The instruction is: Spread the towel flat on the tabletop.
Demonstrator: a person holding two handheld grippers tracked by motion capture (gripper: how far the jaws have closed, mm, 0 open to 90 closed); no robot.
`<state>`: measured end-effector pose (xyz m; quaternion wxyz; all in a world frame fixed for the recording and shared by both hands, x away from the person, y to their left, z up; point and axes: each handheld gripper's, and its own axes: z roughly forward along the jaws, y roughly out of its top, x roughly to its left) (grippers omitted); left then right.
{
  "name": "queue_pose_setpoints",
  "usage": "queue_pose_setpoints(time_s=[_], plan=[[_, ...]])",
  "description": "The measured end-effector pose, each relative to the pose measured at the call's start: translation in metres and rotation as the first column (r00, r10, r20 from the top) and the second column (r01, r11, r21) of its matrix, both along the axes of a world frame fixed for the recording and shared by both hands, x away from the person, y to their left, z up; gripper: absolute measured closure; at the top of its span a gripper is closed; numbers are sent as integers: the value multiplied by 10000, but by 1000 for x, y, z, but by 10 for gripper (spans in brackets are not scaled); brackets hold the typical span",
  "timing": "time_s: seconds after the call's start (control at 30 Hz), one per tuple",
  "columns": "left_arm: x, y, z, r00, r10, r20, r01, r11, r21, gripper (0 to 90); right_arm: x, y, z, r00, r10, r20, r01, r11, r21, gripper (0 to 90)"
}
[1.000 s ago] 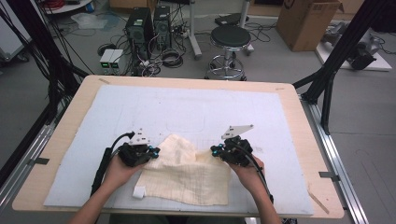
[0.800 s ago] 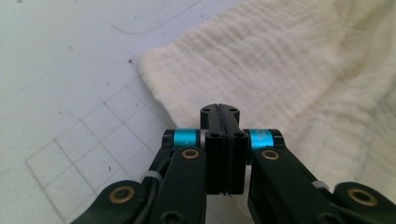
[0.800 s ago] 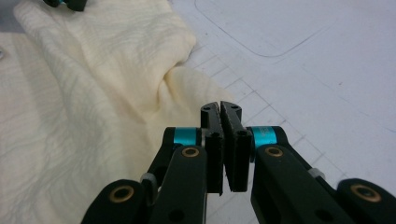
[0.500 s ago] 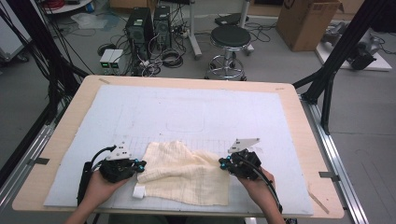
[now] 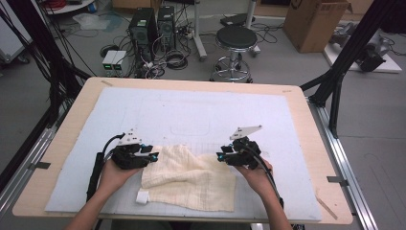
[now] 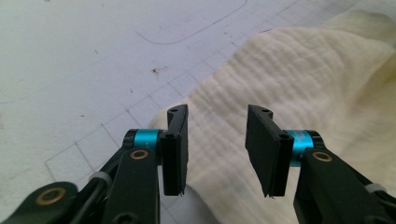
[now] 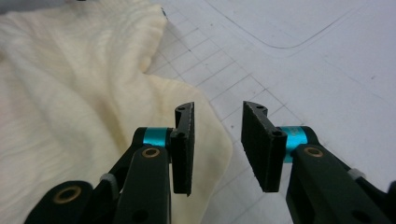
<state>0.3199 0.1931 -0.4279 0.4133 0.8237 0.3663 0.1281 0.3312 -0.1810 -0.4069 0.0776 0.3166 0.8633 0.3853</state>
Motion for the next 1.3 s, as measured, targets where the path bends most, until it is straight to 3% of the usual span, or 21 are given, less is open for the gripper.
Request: queue_pose_setpoints(time_s=[0.1,0.2,0.3,0.43,0.57,0.67,0.83,0.93,0.97,1.0,1.03,1.07,1.13,1.23,1.3], plan=[[6,-2,-9,9992,-33,-399,53,9988,497,550,10,6,-11,9996,136,-229,-136,9999,-12,619],[5,-4,-10,9997,-70,-238,83,9985,543,579,17,9,-21,9977,189,-644,-196,9998,-102,636],[1,-6,-12,9998,-72,189,55,9958,912,668,19,12,-27,9938,479,-1006,-511,9983,-297,729],[0,-8,-12,9989,-273,377,233,9943,1037,839,17,13,-25,9930,627,-1003,-672,9969,-420,847],[3,-8,-11,9993,-183,316,150,9948,1003,882,16,13,-17,9970,473,-614,-501,9977,-454,860],[10,-4,-9,9991,189,392,-221,9963,834,885,19,11,-8,9991,244,-348,-255,9991,-330,862],[38,1,5,9942,962,489,-991,9933,588,888,33,8,10,9991,-419,110,423,9986,-322,865],[62,-3,20,9846,1448,975,-1510,9867,598,888,45,6,25,9940,-910,604,932,9950,-354,866],[71,-4,25,9774,1725,1224,-1808,9817,603,888,50,5,30,9901,-1111,860,1150,9925,-412,866],[80,-5,29,9677,2087,1418,-2168,9752,442,887,56,2,35,9816,-1591,1055,1634,9860,-326,857],[89,-6,33,9548,2497,1611,-2581,9655,335,881,63,-2,39,9692,-2115,1264,2161,9761,-231,763],[94,-5,34,9481,2755,1590,-2808,9597,119,810,70,-6,41,9493,-2700,1612,2731,9620,32,640],[98,-2,33,9525,2798,1205,-2771,9601,-387,748,76,-13,40,9518,-2767,1322,2755,9609,277,623],[95,1,28,9689,2289,935,-2306,9730,74,705,77,-17,32,9604,-2665,812,2661,9638,165,584],[91,4,26,9732,2148,818,-2147,9766,-92,676,75,-17,27,9670,-2457,678,2450,9693,183,580]])
